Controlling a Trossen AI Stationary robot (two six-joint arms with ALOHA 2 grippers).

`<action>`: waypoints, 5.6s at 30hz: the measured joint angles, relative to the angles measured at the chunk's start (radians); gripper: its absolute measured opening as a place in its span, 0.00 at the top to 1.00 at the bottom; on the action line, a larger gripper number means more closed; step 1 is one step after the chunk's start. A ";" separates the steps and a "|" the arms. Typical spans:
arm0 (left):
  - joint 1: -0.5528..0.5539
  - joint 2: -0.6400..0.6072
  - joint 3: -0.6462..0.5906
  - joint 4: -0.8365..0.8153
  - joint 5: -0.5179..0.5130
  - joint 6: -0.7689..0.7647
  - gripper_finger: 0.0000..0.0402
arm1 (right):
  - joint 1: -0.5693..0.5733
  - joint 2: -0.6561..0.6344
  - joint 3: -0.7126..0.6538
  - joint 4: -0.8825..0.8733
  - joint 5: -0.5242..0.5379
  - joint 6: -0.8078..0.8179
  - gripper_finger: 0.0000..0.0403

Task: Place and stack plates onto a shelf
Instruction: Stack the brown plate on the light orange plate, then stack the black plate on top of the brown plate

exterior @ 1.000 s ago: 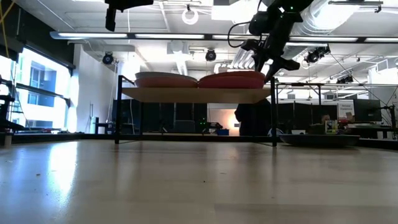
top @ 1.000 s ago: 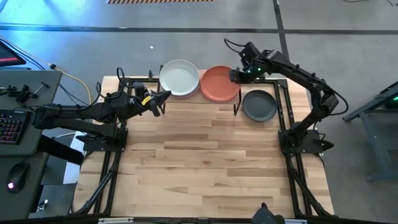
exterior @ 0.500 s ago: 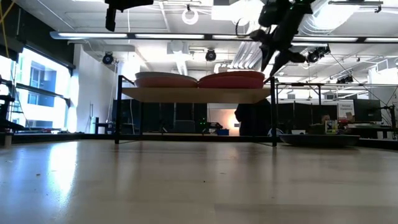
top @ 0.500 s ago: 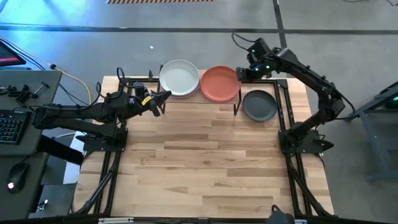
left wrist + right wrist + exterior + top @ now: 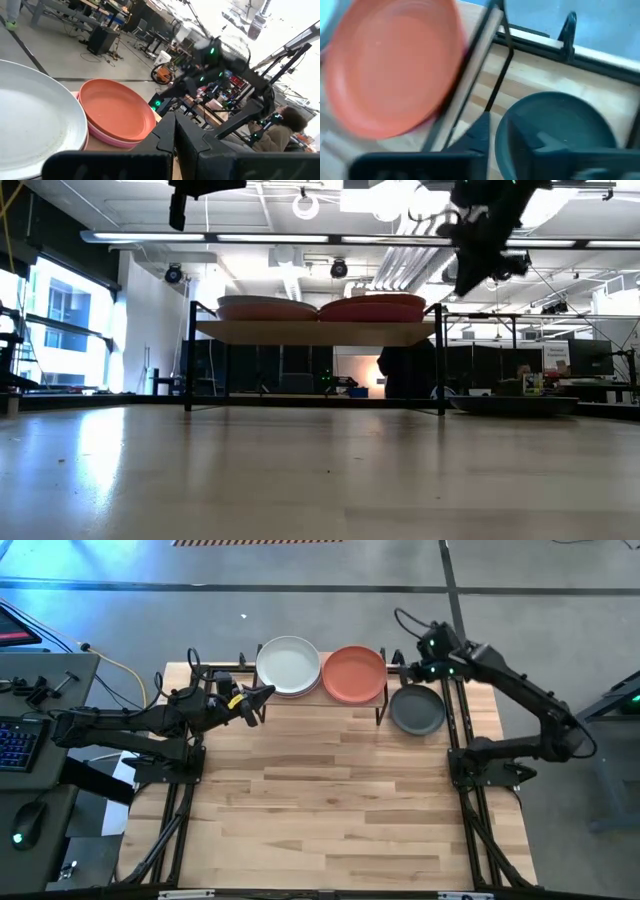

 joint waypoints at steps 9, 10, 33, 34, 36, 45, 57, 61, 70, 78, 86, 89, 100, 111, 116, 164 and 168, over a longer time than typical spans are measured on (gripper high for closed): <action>0.000 0.000 0.000 0.001 -0.001 0.000 1.00 | 0.010 -0.091 -0.267 0.378 -0.018 0.165 0.99; 0.000 0.000 0.000 0.001 -0.001 0.000 1.00 | 0.012 -0.091 -0.267 0.401 -0.004 0.172 0.99; 0.000 0.000 0.000 0.000 -0.014 -0.080 1.00 | 0.058 0.021 -0.265 0.553 0.037 0.146 1.00; 0.000 0.000 0.000 0.000 -0.020 -0.080 1.00 | 0.060 0.021 -0.265 0.551 0.043 0.146 1.00; 0.000 0.000 0.000 0.000 -0.039 -0.080 1.00 | 0.067 0.029 -0.265 0.553 0.045 0.148 1.00; 0.000 0.000 0.000 -0.008 -0.068 -0.078 1.00 | 0.073 0.046 -0.265 0.550 0.052 0.150 1.00; 0.000 -0.075 -0.001 -0.020 -0.006 0.011 1.00 | 0.049 -0.160 -0.263 0.349 0.059 0.041 1.00; 0.000 -0.128 -0.001 -0.048 -0.014 0.078 1.00 | 0.124 -0.284 -0.263 0.228 0.135 0.041 1.00; 0.000 -0.205 -0.001 -0.053 0.029 0.258 1.00 | 0.396 -0.561 -0.263 0.292 0.152 0.073 1.00; -0.001 -0.205 -0.021 -0.043 0.136 0.206 1.00 | 0.602 -0.593 -0.263 0.545 0.091 0.021 1.00; -0.113 -0.203 -0.070 -0.016 0.112 0.166 1.00 | 0.713 -0.483 -0.263 0.639 0.067 -0.029 1.00; -0.162 -0.204 -0.074 0.047 0.088 0.194 1.00 | 0.735 -0.449 -0.263 0.642 0.067 -0.029 1.00; -0.199 -0.223 -0.074 0.113 0.012 0.280 1.00 | 0.747 -0.422 -0.264 0.644 0.086 -0.029 1.00; -0.199 -0.223 -0.074 0.097 0.003 0.280 1.00 | 0.746 -0.426 -0.264 0.642 0.086 -0.021 1.00; -0.199 -0.223 -0.074 0.089 0.000 0.280 1.00 | 0.746 -0.426 -0.264 0.642 0.086 -0.021 1.00; -0.195 -0.223 -0.072 0.082 -0.113 0.298 1.00 | 0.530 -0.448 -0.617 -0.089 0.419 0.982 0.94; -0.196 -0.223 -0.072 0.082 -0.115 0.298 1.00 | 0.459 -0.442 -0.676 -0.014 0.360 1.026 0.82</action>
